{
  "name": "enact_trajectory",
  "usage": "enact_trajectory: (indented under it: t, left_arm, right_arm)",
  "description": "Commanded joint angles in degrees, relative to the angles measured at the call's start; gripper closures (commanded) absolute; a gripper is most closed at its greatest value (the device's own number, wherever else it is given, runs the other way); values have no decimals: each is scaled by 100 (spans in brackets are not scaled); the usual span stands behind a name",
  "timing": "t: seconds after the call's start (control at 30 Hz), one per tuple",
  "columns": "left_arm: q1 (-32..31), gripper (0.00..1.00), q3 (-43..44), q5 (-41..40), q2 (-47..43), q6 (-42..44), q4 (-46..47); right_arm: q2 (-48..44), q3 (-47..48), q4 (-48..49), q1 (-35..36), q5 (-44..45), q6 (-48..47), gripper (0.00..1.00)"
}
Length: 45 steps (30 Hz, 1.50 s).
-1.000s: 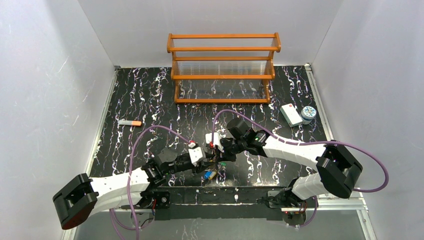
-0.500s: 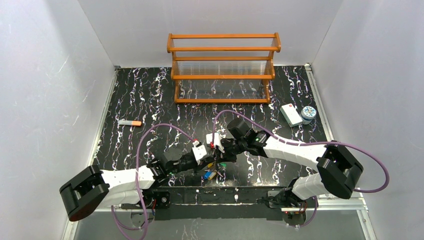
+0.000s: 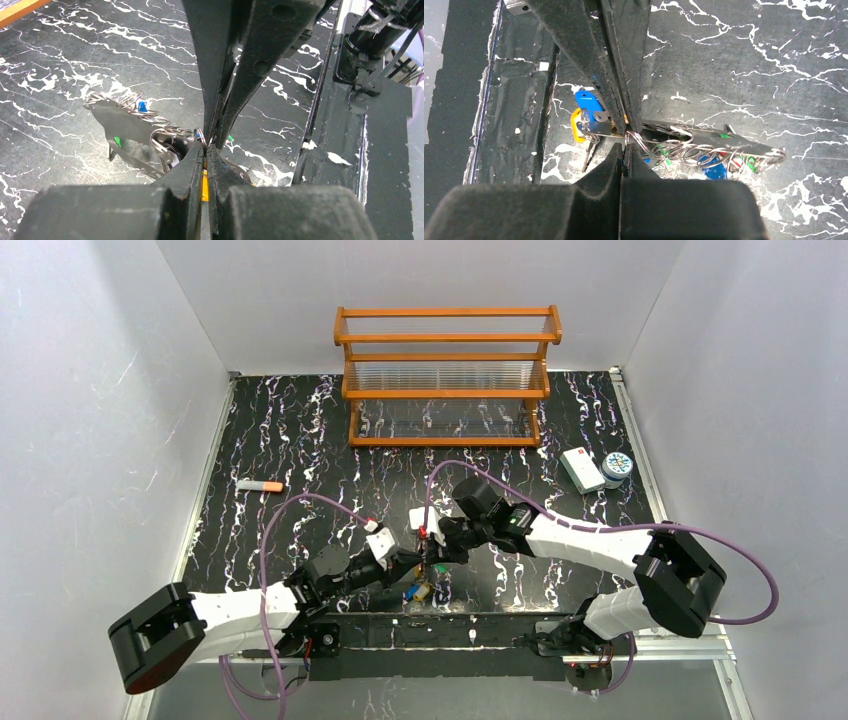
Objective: Put the keys on the keyring
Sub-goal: Adjust the key on the keyring.
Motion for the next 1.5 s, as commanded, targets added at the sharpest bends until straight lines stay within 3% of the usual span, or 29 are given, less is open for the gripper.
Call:
enact_trajectory:
  t: [0.0,0.13,0.2,0.3,0.4,0.57,0.97,1.23,1.47]
  left_arm:
    - [29,97,-138,-834,-278,-541,696]
    - [29,59,-253,-1439,-394,-930,704]
    - [29,56,-339,-1683,-478,-1040,704]
    - [29,61,-408,-1762,-510,-1046,696]
    - [29,60,-346,-1340,-411,-929,695]
    - [29,47,-144,-429,-165,-666,687]
    - [29,53,352,970,568,416,518]
    - [23,73,692,1320,1232,619,460]
    - [20,68,721,1153,1124,747,143]
  right_arm:
    - [-148,-155,-246,36,-83,-195,99]
    - [-162,-169,-287,73,-89,-289,99]
    - [-174,-177,-297,83,-85,-320,99]
    - [-188,-178,-299,88,-76,-336,99]
    - [-183,-148,-299,100,-77,-321,99]
    - [-184,-125,-276,108,-71,-316,99]
    - [-246,-111,-234,108,-106,-325,99]
    - [-274,-64,-272,103,-99,-320,99]
    - [-255,-46,-299,106,-103,-322,99]
